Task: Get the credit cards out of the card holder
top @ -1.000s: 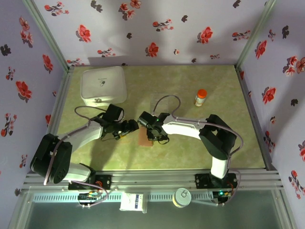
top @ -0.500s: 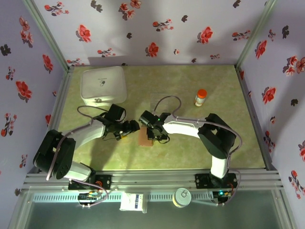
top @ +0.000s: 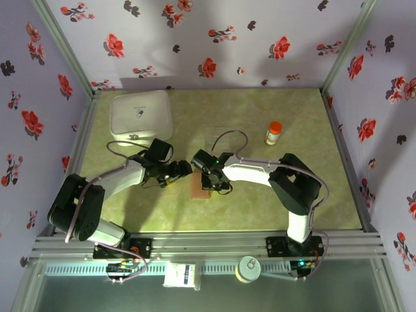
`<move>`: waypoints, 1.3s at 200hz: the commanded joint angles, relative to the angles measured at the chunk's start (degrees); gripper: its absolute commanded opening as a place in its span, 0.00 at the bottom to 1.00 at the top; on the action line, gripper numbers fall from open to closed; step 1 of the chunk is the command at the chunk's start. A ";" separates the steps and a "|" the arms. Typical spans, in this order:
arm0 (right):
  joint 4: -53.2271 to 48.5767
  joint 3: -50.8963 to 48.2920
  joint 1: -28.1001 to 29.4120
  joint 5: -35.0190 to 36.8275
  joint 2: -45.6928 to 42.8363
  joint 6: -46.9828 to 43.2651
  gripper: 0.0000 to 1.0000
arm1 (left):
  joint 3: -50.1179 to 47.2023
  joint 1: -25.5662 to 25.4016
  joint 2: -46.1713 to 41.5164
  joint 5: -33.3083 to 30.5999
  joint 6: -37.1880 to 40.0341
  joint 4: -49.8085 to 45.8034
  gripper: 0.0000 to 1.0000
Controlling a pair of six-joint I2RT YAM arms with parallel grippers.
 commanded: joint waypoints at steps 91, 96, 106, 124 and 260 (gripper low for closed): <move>-3.77 -1.20 -3.04 4.18 -5.07 -1.87 0.09 | 0.59 -0.44 -1.51 -0.76 0.04 0.19 0.82; -3.87 -1.14 -3.10 4.27 -5.16 -2.07 0.09 | 0.51 -0.44 -1.70 -0.79 0.05 0.17 0.82; -4.20 -1.12 -3.42 4.32 -5.26 -2.49 0.09 | 0.42 -0.44 -2.22 -0.92 -0.05 -0.08 0.82; -4.66 -0.89 -3.80 4.25 -5.57 -3.24 0.09 | 0.09 -0.44 -2.97 -1.17 -0.32 -0.23 0.82; -10.99 4.78 -3.99 5.26 -8.84 -5.18 0.10 | -1.42 -0.46 -6.44 -2.47 -1.08 2.14 0.81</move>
